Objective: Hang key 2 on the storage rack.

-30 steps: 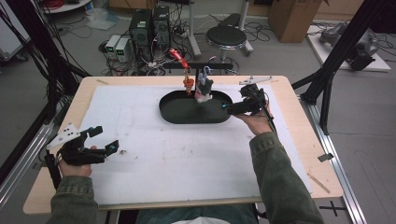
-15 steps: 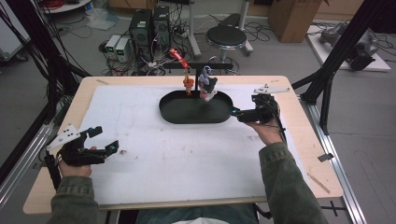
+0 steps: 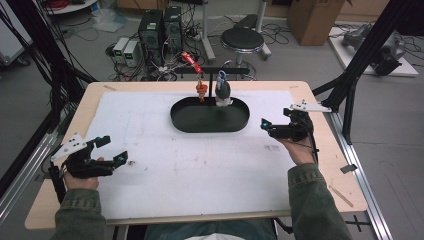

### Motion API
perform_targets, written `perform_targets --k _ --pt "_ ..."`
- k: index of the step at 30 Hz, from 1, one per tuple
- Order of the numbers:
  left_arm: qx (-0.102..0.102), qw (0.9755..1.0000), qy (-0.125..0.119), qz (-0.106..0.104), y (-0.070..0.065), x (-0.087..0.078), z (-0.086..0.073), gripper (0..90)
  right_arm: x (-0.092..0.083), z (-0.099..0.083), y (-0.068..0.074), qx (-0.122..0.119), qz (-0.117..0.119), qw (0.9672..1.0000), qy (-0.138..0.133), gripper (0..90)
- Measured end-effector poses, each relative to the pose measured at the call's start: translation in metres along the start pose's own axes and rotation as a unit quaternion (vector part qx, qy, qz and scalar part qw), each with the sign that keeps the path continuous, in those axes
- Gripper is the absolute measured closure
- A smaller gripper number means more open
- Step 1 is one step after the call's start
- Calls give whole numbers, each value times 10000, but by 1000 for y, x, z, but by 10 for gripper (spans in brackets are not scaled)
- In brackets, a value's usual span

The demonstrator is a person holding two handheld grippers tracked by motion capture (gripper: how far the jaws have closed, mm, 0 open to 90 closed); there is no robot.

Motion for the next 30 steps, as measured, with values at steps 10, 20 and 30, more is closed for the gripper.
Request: perform_targets --k 10,20,30 --pt "-14 10000 9 -12 0 0 -1 56 -15 -18 -6 51 -115 9999 -77 9" --pt "-22 10000 29 -13 0 0 -1 56 -27 -41 -9 169 -34 9996 -224 8" --pt "-20 10000 22 -6 0 0 -1 56 -39 -51 -13 -22 -126 9987 -491 9"
Point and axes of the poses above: each handheld gripper's, and its own axes: x roughly forward along the jaws, z roughly out of its top, y roughly to its left, the point moved 9 cm from there along x, roughly forward along the jaws, and after that the axes turned 10 degrees about z, right-handed, at the moved point
